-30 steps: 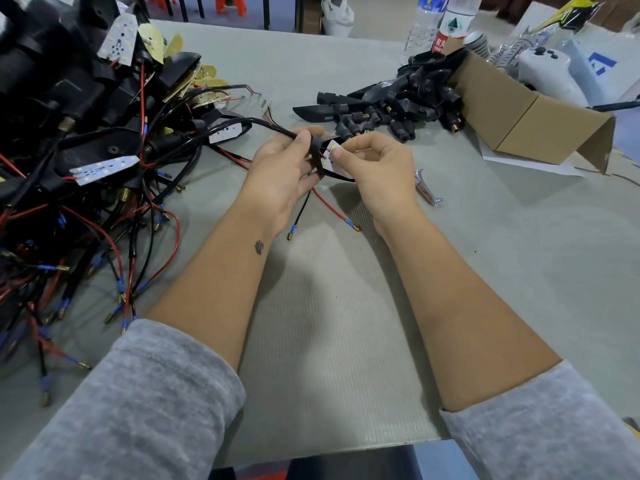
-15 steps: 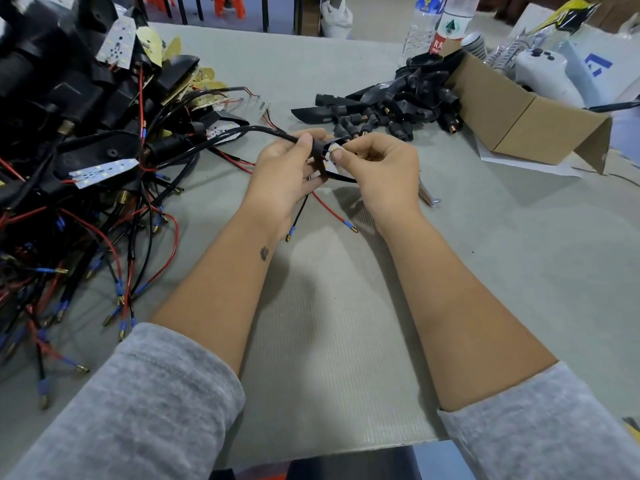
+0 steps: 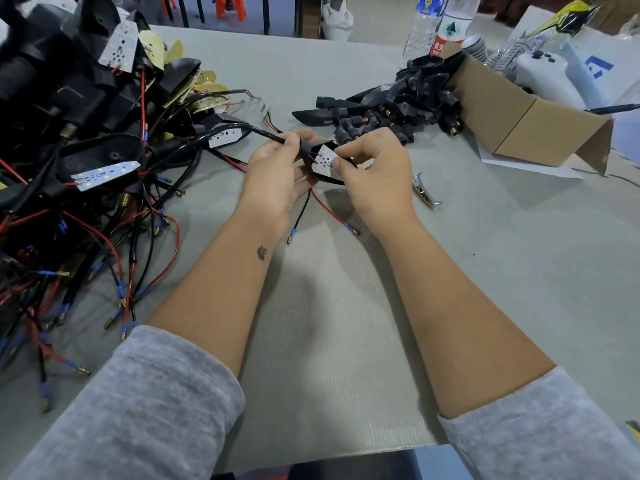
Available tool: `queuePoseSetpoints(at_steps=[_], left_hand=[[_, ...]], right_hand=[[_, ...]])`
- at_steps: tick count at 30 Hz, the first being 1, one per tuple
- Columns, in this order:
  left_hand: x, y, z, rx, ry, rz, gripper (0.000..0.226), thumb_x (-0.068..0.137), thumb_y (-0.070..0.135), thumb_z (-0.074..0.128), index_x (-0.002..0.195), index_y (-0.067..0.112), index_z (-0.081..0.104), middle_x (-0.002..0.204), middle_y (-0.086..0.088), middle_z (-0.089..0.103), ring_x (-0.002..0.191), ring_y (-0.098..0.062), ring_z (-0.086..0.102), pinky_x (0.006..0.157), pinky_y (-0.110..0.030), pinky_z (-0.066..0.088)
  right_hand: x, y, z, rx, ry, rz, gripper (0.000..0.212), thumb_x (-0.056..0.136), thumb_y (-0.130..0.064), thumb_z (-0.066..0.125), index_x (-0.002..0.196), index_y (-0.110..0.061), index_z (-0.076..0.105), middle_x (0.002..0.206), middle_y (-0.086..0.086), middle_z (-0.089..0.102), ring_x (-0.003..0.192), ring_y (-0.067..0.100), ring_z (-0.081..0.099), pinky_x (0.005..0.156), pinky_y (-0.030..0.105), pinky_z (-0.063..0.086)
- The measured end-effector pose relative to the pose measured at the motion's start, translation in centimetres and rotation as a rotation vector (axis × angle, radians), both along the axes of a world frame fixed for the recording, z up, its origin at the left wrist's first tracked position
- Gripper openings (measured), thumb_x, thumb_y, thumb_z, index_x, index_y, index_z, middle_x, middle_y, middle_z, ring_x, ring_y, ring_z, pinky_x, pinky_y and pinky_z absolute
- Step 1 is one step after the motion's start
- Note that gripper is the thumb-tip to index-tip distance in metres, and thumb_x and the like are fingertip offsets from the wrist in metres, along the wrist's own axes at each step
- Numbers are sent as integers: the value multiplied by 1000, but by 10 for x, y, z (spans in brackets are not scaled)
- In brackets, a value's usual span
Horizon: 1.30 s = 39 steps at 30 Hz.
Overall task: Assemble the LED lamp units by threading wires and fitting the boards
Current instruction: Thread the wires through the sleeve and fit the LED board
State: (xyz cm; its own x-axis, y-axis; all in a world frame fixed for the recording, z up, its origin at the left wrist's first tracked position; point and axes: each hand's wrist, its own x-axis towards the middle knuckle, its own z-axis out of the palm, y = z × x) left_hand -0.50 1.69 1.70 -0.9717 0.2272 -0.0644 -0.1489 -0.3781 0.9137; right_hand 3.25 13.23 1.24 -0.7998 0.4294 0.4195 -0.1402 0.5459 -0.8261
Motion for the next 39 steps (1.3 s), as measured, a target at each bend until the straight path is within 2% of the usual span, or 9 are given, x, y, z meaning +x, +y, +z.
queuePoseSetpoints(at_steps=[4, 8, 11, 17, 21, 26, 28, 35, 39], left_hand=[[-1, -1, 0, 5, -5, 0, 26, 105, 20, 38, 98, 16, 62, 99, -2, 72, 88, -20, 68, 88, -37, 54], [-2, -2, -1, 36, -26, 15, 24, 104, 23, 41, 101, 16, 64, 90, 0, 73, 80, -17, 68, 75, -32, 57], [-2, -4, 1, 40, -29, 40, 22, 102, 26, 45, 99, 17, 65, 82, -1, 70, 73, -15, 67, 67, -29, 56], [3, -2, 3, -48, 74, 83, 28, 104, 30, 39, 92, 24, 63, 90, -3, 73, 84, -18, 66, 78, -38, 55], [5, 0, 5, -96, 101, 90, 31, 102, 23, 41, 77, 19, 60, 62, 7, 59, 64, -12, 58, 67, -32, 50], [5, 0, 4, -140, 104, 69, 32, 100, 22, 42, 73, 18, 59, 76, -2, 58, 67, -14, 57, 64, -28, 48], [5, -1, 4, -159, 109, 11, 31, 98, 24, 46, 72, 19, 62, 80, -7, 62, 71, -19, 60, 72, -37, 53], [10, 3, 1, -263, 263, -229, 31, 84, 27, 51, 61, 20, 70, 75, -7, 69, 75, -23, 64, 82, -41, 46], [13, 3, -1, -353, 313, -263, 20, 81, 25, 52, 73, 21, 69, 80, -7, 67, 79, -19, 62, 80, -37, 45]], right_hand=[[0, 1, -1, -45, 30, -49, 38, 74, -12, 75, 80, -30, 43, 87, -11, 50, 75, 1, 47, 66, 11, 39], [0, 3, 1, -224, -126, 90, 21, 84, -14, 67, 92, -29, 55, 87, -6, 62, 71, 5, 59, 58, 15, 46], [0, 3, 4, -223, -191, 175, 14, 88, -12, 62, 76, -20, 60, 77, -3, 65, 61, 8, 62, 55, 18, 45], [1, 5, 6, -327, -211, 273, 30, 80, -7, 65, 61, -16, 43, 54, -8, 47, 48, 9, 48, 55, 29, 38], [6, -1, 10, -278, -255, 365, 25, 64, -18, 62, 63, -4, 41, 65, 7, 36, 66, 20, 33, 61, 35, 28], [12, -1, 12, -596, -308, 460, 29, 80, -34, 56, 64, -13, 45, 56, 2, 39, 51, 14, 36, 50, 22, 32], [10, 0, 11, -637, -286, 435, 41, 93, -39, 47, 61, -14, 44, 51, 0, 41, 47, 14, 38, 47, 23, 32], [3, -4, 9, -735, -132, 350, 21, 96, -22, 52, 83, -11, 65, 72, 9, 50, 78, 28, 44, 71, 38, 32], [4, -6, 11, -752, -67, 433, 17, 96, -4, 49, 90, 2, 64, 77, 16, 61, 70, 25, 59, 66, 27, 50]])
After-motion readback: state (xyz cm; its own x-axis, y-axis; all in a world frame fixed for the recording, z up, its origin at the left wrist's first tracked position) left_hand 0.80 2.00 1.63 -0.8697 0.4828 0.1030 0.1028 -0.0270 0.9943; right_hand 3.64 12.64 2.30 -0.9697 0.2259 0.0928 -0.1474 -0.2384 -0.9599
